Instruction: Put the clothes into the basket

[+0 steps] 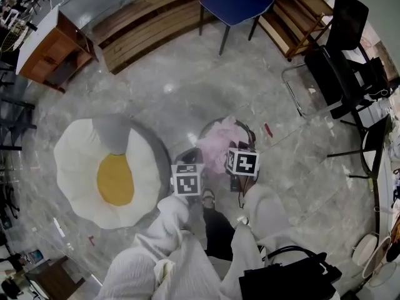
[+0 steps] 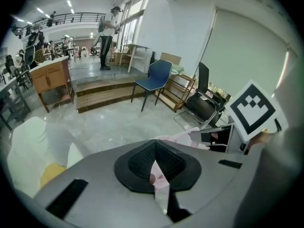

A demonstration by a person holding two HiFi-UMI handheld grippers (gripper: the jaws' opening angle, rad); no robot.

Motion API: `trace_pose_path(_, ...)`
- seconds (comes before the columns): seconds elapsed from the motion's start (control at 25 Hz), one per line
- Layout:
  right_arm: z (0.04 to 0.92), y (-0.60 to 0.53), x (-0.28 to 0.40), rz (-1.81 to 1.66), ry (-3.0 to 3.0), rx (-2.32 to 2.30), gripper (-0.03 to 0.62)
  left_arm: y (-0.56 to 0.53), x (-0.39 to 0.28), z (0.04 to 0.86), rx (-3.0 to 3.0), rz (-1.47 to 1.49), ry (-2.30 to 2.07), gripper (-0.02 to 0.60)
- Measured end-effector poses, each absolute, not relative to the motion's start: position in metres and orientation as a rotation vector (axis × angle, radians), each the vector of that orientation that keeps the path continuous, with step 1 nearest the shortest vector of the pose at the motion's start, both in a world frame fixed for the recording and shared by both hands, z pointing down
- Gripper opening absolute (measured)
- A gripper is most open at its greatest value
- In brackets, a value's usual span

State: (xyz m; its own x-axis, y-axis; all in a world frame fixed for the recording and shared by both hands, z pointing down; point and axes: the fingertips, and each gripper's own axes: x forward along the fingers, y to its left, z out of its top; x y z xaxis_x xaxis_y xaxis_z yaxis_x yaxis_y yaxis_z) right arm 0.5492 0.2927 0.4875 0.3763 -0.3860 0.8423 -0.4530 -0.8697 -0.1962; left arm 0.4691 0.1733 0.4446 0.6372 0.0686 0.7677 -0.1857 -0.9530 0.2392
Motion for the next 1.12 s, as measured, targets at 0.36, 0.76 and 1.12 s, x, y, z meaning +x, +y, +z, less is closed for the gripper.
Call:
trace_pose_path(0.36, 0.507, 0.300, 0.541, 1.568, -0.747, 2.512, 0.088, 0.168, 0.466, 0.458, 2.531, 1.257, -0.119, 0.003)
trace_pose_path(0.76, 0.504, 0.288, 0.536, 1.579, -0.756, 2.520, 0.098, 0.155, 0.460, 0.457, 2.526, 1.244, -0.141, 0.003)
trace_pose_path(1.12, 0.499, 0.284, 0.533, 1.578, -0.761, 2.546, 0.098, 0.145, 0.450, 0.451, 2.537, 1.229, -0.159, 0.003)
